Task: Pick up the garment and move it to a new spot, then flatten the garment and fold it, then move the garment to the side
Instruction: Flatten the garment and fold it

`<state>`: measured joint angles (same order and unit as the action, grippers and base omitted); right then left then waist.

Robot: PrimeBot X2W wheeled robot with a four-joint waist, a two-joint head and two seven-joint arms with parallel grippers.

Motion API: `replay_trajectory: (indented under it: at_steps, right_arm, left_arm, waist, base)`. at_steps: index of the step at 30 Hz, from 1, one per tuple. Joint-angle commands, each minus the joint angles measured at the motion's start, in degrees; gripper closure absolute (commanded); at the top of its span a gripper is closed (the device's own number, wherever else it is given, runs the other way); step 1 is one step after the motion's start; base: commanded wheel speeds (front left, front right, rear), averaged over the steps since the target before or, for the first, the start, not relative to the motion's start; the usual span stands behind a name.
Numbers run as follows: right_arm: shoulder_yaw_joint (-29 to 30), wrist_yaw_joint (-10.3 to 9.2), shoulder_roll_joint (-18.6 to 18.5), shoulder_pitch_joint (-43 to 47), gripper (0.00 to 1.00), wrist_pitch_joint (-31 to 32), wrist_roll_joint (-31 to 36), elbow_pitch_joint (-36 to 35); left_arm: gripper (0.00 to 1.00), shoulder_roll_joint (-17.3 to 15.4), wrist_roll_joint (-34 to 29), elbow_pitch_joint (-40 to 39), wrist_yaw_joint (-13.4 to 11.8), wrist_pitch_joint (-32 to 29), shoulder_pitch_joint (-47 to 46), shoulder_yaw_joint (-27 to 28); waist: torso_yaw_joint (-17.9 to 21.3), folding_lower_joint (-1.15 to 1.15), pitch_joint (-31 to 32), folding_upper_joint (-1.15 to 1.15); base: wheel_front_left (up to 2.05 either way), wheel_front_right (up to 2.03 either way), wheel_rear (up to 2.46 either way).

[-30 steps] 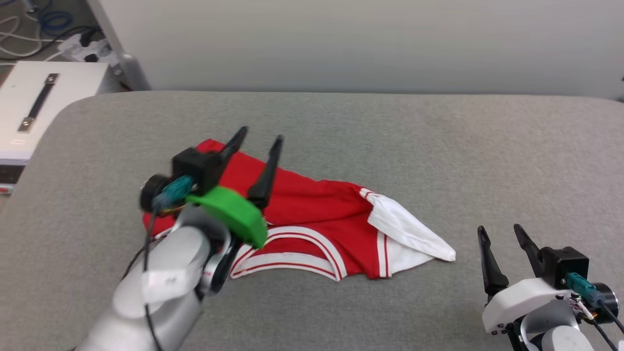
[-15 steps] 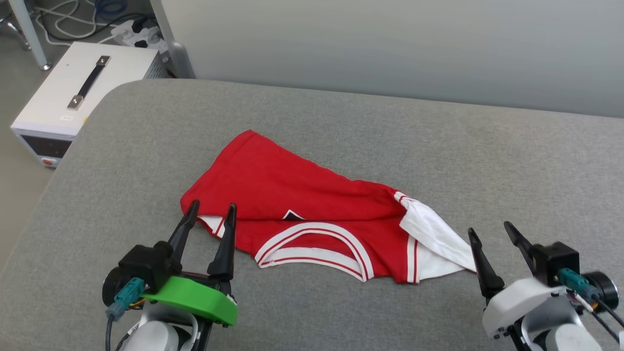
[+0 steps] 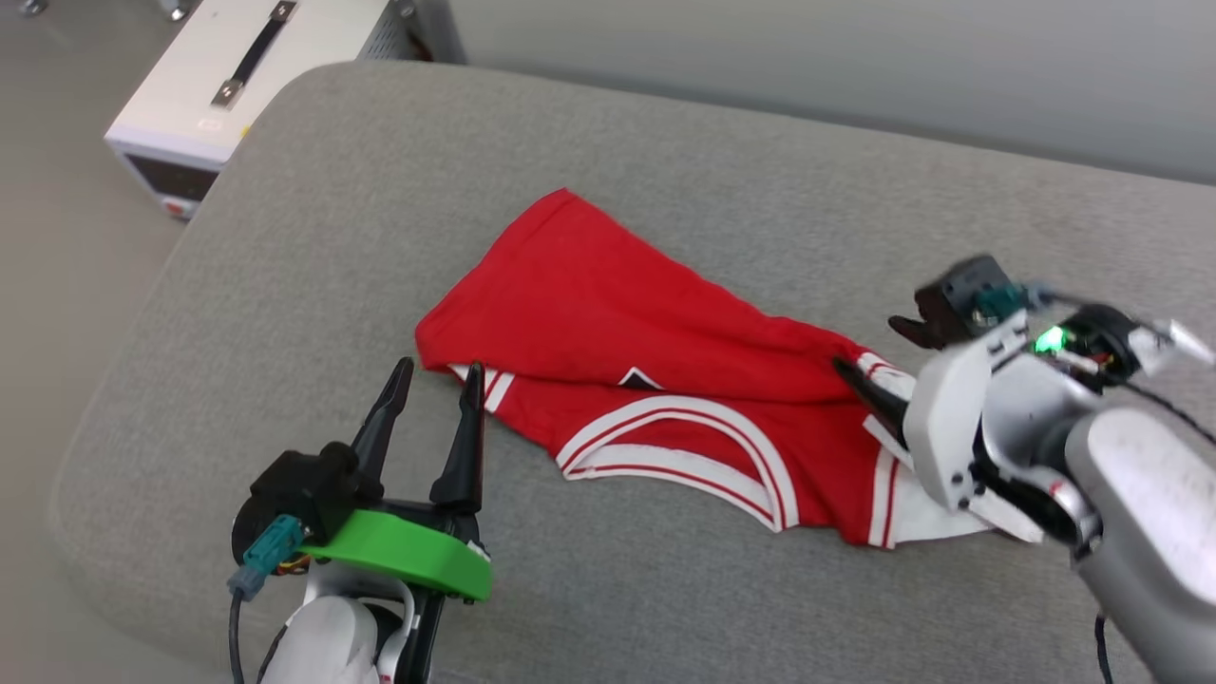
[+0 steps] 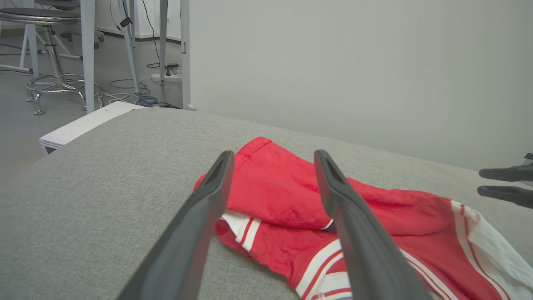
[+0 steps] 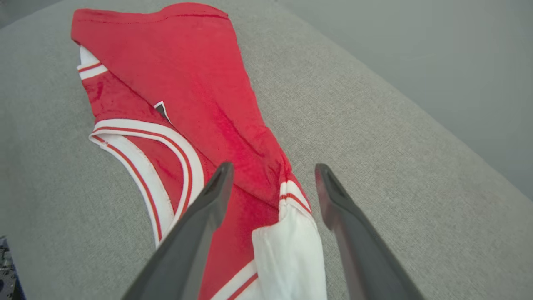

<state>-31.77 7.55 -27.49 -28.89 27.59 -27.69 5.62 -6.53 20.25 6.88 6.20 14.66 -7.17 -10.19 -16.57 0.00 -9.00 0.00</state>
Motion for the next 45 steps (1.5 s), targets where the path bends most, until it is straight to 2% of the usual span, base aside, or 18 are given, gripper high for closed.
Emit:
replay_trajectory:
  at_steps: [1, 4, 10, 15, 22, 23, 24, 25, 36, 45]
  right_arm:
    - [-1.2, -0.06, -0.4, -2.6, 0.00, 2.9, -2.7, 1.4]
    - [-4.9, -0.06, -2.1, -8.4, 0.00, 10.6, -7.5, 5.0]
    - [-9.3, -0.06, -2.8, -16.5, 0.00, 18.6, -13.1, 11.9]
    - [-12.4, -0.06, -3.0, -20.3, 0.00, 20.7, -14.9, 16.7]
    - [-17.0, -0.06, -3.8, -23.2, 0.00, 19.3, -14.0, 22.5]
    - [-17.0, -0.06, -3.5, -23.1, 0.09, 19.0, -14.9, 23.4]
    - [-17.0, -0.06, -3.3, -23.2, 0.61, 18.8, -15.5, 24.1]
    - [-17.2, -0.06, -3.1, -23.3, 1.00, 18.6, -16.0, 24.7]
    - [-17.3, -0.06, -3.0, -25.4, 1.00, 11.5, -19.8, 27.1]
    - [-13.6, -0.06, -5.3, -24.3, 1.00, 4.9, -23.4, 29.7]
  left_arm:
    - [0.00, 0.8, -0.6, 0.1, 0.5, 0.3, -1.2, 0.4]
    - [0.00, 1.9, -0.9, 0.4, 0.9, 0.3, -2.1, 0.7]
    - [0.00, 3.1, -0.6, 1.2, 1.2, 0.3, -3.4, 0.8]
    - [0.00, 3.5, 0.1, 1.4, 1.3, 0.3, -4.2, -0.2]
    - [0.00, 3.6, 1.6, 1.6, 1.3, 0.3, -4.8, -1.3]
    - [0.00, 3.6, 1.7, 1.6, 1.3, 0.3, -4.8, -1.5]
    - [0.00, 3.6, 1.8, 1.6, 1.3, 0.3, -4.8, -1.5]
    - [0.00, 3.6, 1.9, 1.7, 1.3, 0.3, -4.8, -1.6]
    - [0.00, 3.6, 0.9, 2.5, 1.3, 0.3, -4.8, -1.3]
    - [0.00, 3.6, -0.9, 2.9, 1.3, 0.3, -4.0, -0.3]
  waist:
    - [-4.1, 0.00, -4.0, 0.00]
    - [-6.6, 0.00, -5.8, 0.00]
    - [-10.3, 0.00, -8.6, 0.00]
    - [-12.7, 0.00, -10.2, 0.00]
    - [-14.4, 0.00, -11.5, 0.00]
    - [-14.5, 0.00, -11.5, 0.00]
    - [-14.5, 0.00, -11.5, 0.00]
    - [-14.5, 0.00, -11.4, 0.00]
    - [-12.0, 0.00, -9.4, 0.00]
    - [-8.4, 0.00, -6.5, 0.00]
  base:
    - [0.00, 0.00, 0.00]
    - [0.00, 0.00, 0.00]
    - [0.00, 0.00, 0.00]
    - [0.00, 0.00, 0.00]
    - [0.00, 0.00, 0.00]
    - [0.00, 0.00, 0.00]
    - [0.00, 0.00, 0.00]
    - [0.00, 0.00, 0.00]
    - [0.00, 0.00, 0.00]
    - [0.00, 0.00, 0.00]
